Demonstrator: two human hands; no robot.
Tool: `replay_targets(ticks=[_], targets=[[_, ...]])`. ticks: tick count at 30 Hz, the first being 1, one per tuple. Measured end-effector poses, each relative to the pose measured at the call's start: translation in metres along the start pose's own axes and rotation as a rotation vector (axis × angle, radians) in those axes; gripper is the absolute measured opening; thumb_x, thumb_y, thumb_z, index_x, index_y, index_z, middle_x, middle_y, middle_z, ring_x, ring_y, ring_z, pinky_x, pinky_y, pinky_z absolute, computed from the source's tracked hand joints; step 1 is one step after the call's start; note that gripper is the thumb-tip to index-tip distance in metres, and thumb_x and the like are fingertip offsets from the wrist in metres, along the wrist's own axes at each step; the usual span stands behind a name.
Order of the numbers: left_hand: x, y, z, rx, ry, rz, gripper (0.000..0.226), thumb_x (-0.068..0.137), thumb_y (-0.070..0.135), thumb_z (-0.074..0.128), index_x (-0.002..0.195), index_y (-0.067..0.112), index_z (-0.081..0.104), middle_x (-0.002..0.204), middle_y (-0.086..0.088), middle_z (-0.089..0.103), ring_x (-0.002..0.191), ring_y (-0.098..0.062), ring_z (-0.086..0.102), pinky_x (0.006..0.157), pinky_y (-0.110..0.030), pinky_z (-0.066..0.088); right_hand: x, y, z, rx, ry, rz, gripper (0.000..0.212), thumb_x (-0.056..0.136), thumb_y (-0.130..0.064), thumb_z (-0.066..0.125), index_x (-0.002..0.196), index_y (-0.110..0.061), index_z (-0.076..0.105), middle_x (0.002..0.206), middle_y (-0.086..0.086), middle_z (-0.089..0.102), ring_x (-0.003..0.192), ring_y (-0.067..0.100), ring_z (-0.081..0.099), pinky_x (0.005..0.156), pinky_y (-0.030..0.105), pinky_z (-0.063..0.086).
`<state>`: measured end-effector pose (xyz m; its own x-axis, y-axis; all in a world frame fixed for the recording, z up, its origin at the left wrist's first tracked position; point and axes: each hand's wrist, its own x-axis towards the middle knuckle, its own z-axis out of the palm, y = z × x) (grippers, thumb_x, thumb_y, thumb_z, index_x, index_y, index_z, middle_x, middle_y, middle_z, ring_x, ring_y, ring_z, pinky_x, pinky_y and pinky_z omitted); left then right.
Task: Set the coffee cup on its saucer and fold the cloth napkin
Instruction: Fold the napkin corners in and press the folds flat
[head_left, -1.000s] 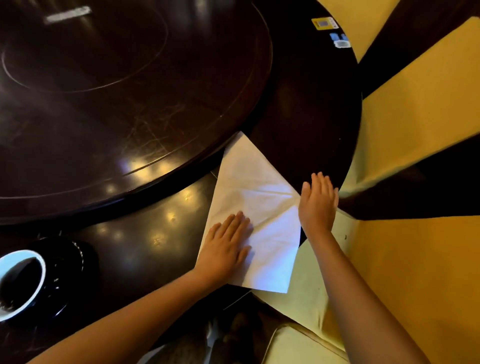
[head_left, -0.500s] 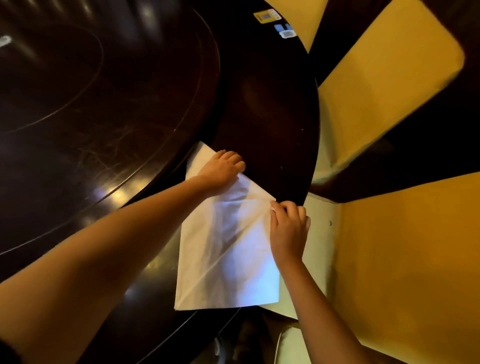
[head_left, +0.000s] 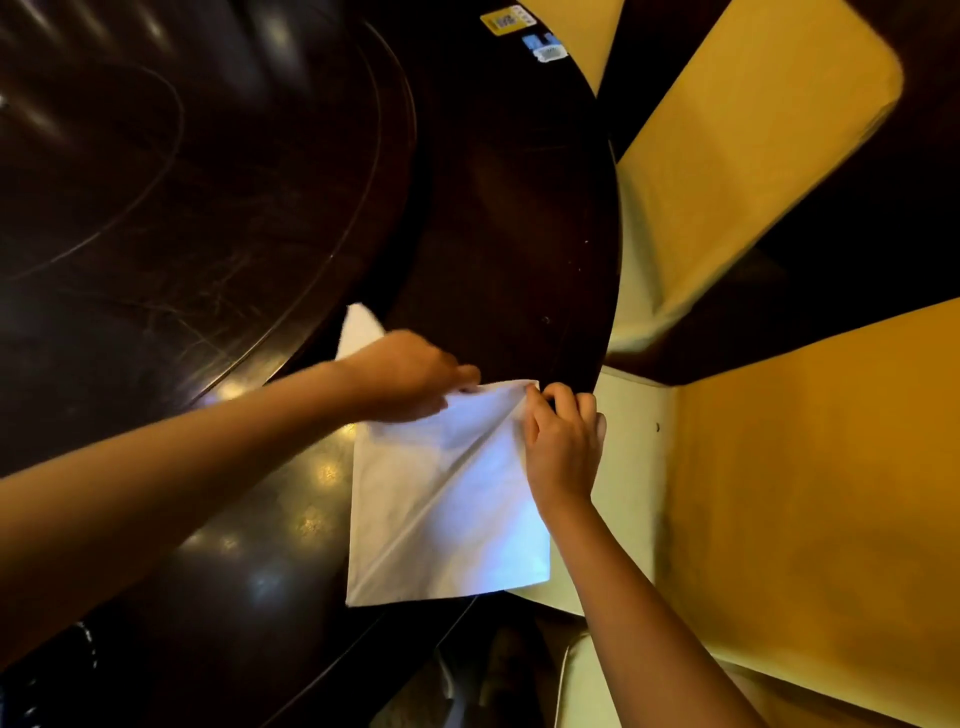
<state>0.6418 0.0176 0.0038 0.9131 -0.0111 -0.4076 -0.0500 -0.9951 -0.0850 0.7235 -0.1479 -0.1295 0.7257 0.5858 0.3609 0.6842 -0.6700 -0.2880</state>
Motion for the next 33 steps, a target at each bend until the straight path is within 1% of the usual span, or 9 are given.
replay_targets(ticks=[7, 9, 12, 14, 16, 19, 22, 26, 33], targets=[[-0.017, 0.067, 0.056, -0.152, -0.098, -0.191, 0.044, 0.095, 0.017, 0.04, 0.138, 0.02, 0.03, 0.115, -0.015, 0.053, 0.09, -0.035, 0.061, 0.073, -0.04, 0.049, 0.001, -0.001, 0.002, 0.002, -0.03, 0.014, 0.019, 0.084, -0.011, 0.062, 0.101, -0.011, 0.07, 0.092, 0.006, 0.066, 0.075, 0.028, 0.055, 0.061, 0.033, 0.044], [-0.02, 0.076, 0.066, -0.242, -0.069, -0.249, 0.045, 0.095, 0.023, 0.041, 0.139, 0.02, 0.028, 0.119, -0.013, 0.051, 0.093, -0.034, 0.06, 0.074, -0.039, 0.05, 0.001, 0.001, 0.003, 0.013, -0.038, 0.013, 0.021, 0.084, -0.011, 0.059, 0.102, -0.012, 0.07, 0.091, 0.005, 0.066, 0.075, 0.028, 0.055, 0.06, 0.033, 0.043], [-0.027, 0.069, 0.073, -0.44, 0.114, -0.389, 0.042, 0.094, 0.036, 0.042, 0.131, 0.018, 0.042, 0.12, -0.01, 0.052, 0.1, -0.032, 0.057, 0.076, -0.037, 0.05, 0.001, 0.002, 0.003, 0.051, -0.023, 0.023, 0.021, 0.085, -0.01, 0.057, 0.101, -0.012, 0.071, 0.09, 0.005, 0.066, 0.075, 0.028, 0.055, 0.059, 0.032, 0.042], [-0.033, 0.053, 0.082, -0.519, 0.315, -0.507, 0.035, 0.091, 0.03, 0.051, 0.121, 0.012, 0.052, 0.115, -0.014, 0.055, 0.102, -0.035, 0.055, 0.075, -0.041, 0.049, 0.002, 0.001, 0.001, 0.103, -0.004, 0.05, 0.025, 0.088, -0.014, 0.05, 0.101, -0.01, 0.071, 0.09, 0.006, 0.068, 0.075, 0.027, 0.057, 0.061, 0.026, 0.039], [-0.037, 0.035, 0.092, -0.511, 0.414, -0.645, 0.034, 0.085, 0.019, 0.06, 0.117, 0.007, 0.056, 0.114, -0.019, 0.055, 0.103, -0.039, 0.052, 0.079, -0.044, 0.047, 0.003, -0.001, -0.003, 0.192, 0.007, 0.09, 0.031, 0.092, -0.016, 0.042, 0.103, -0.008, 0.069, 0.093, 0.007, 0.07, 0.079, 0.027, 0.059, 0.064, 0.024, 0.039], [-0.038, 0.019, 0.101, -0.546, 0.425, -0.796, 0.036, 0.085, 0.013, 0.061, 0.12, 0.007, 0.056, 0.119, -0.019, 0.055, 0.11, -0.037, 0.048, 0.087, -0.044, 0.044, 0.008, -0.002, -0.009, 0.314, -0.023, 0.147, 0.023, 0.093, -0.011, 0.048, 0.108, -0.005, 0.065, 0.096, 0.011, 0.07, 0.089, 0.029, 0.06, 0.067, 0.033, 0.049], [-0.036, 0.007, 0.106, -0.615, 0.431, -0.832, 0.027, 0.087, 0.012, 0.055, 0.114, 0.009, 0.062, 0.114, -0.018, 0.059, 0.106, -0.036, 0.052, 0.086, -0.042, 0.045, 0.024, 0.001, -0.012, 0.265, -0.132, 0.102, 0.024, 0.092, -0.011, 0.051, 0.11, -0.005, 0.064, 0.098, 0.015, 0.067, 0.096, 0.033, 0.057, 0.075, 0.039, 0.049], [-0.035, -0.003, 0.103, -0.772, 0.404, -0.831, 0.021, 0.085, 0.009, 0.055, 0.102, 0.004, 0.067, 0.104, -0.018, 0.063, 0.098, -0.034, 0.058, 0.08, -0.034, 0.045, 0.043, 0.004, -0.013, 0.199, -0.245, 0.031, 0.021, 0.093, -0.014, 0.049, 0.103, -0.006, 0.066, 0.1, 0.015, 0.064, 0.098, 0.03, 0.053, 0.076, 0.038, 0.046], [-0.054, 0.0, 0.1, -1.029, 0.42, -1.0, 0.022, 0.087, 0.014, 0.058, 0.105, 0.004, 0.063, 0.097, -0.012, 0.064, 0.091, -0.025, 0.059, 0.074, -0.028, 0.041, 0.074, -0.021, -0.004, 0.14, -0.323, -0.083, 0.024, 0.095, -0.017, 0.045, 0.104, -0.005, 0.065, 0.105, 0.014, 0.063, 0.104, 0.03, 0.051, 0.081, 0.039, 0.043]])
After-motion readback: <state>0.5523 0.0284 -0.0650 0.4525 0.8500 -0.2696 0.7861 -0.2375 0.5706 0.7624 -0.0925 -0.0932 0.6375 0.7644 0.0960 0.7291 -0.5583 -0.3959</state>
